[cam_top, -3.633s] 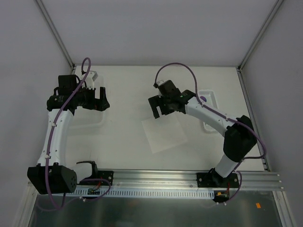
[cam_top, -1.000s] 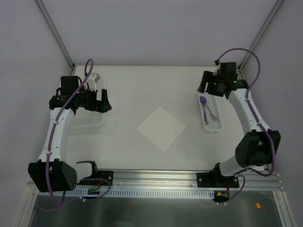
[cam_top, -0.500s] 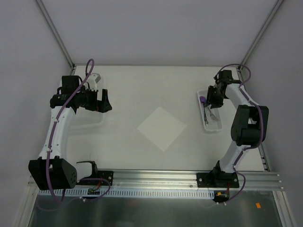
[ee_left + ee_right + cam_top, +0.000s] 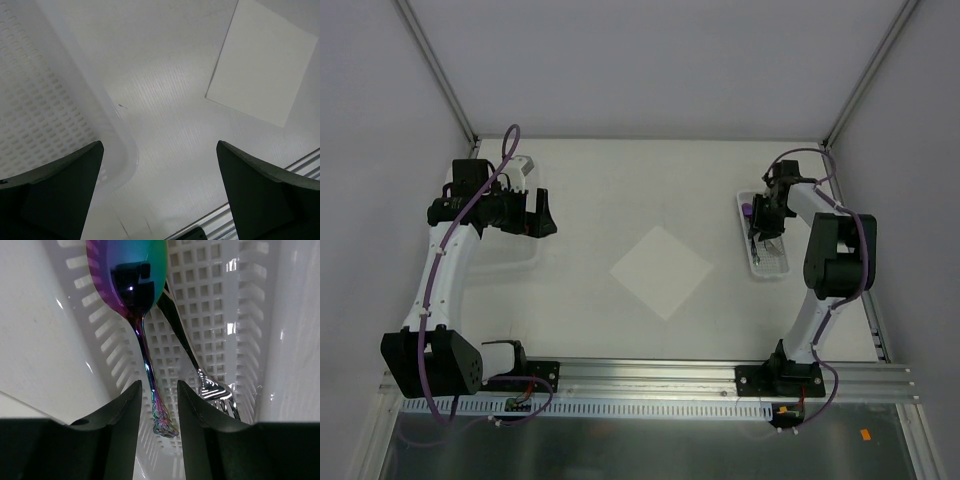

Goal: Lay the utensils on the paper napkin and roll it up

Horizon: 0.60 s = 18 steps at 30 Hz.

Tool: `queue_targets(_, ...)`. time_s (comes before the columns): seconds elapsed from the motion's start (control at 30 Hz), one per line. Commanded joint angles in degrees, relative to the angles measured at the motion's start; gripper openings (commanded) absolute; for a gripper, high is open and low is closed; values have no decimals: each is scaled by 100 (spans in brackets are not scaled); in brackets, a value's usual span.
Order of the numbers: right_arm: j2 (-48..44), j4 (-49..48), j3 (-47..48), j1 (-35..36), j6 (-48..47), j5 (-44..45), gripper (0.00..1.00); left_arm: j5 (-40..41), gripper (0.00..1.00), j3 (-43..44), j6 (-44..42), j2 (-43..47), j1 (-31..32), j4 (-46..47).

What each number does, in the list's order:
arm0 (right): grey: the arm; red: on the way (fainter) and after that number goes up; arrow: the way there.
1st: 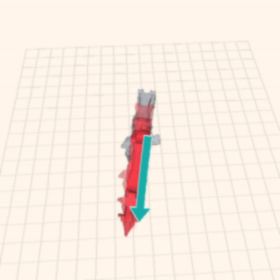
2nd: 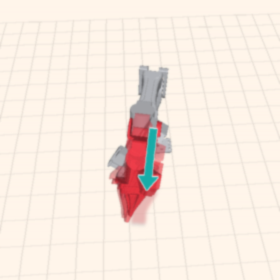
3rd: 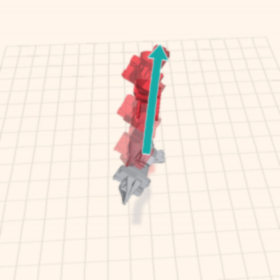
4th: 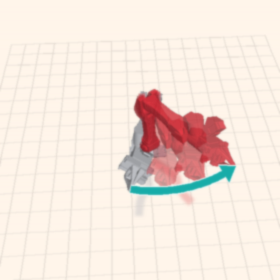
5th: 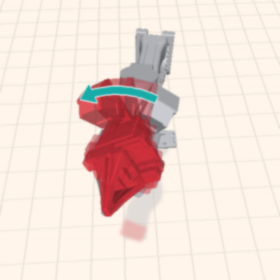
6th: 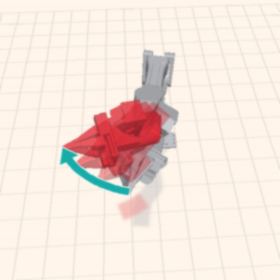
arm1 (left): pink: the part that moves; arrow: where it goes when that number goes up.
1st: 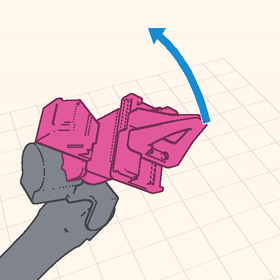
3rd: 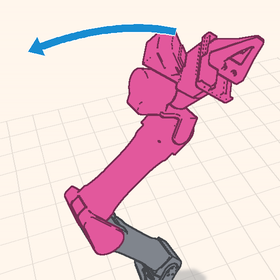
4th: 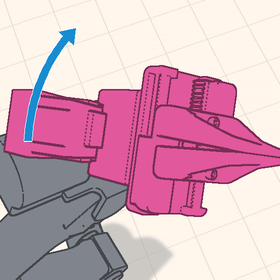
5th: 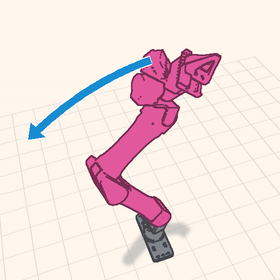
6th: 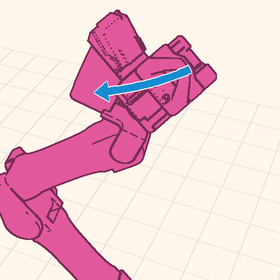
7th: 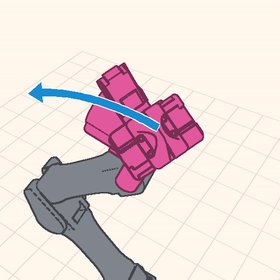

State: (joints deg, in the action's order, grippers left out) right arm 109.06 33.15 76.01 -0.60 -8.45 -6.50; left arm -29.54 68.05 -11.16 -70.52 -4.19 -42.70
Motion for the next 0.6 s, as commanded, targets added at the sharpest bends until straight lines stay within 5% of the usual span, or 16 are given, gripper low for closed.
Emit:
queue_targets(0.0,98,-150,-33,43,-157,149,37,-25,99,-11,-80,-5,-12,60)
queue_targets(0.2,55,-221,-95,165,-175,307,24,-34,99,33,-44,-93,-12,60)
queue_targets(0.37,-279,-133,-16,174,-201,150,0,-104,99,243,131,-225,-21,60)
queue_targets(0.57,-1122,148,142,148,-193,-174,0,-298,99,875,272,-348,-21,69)
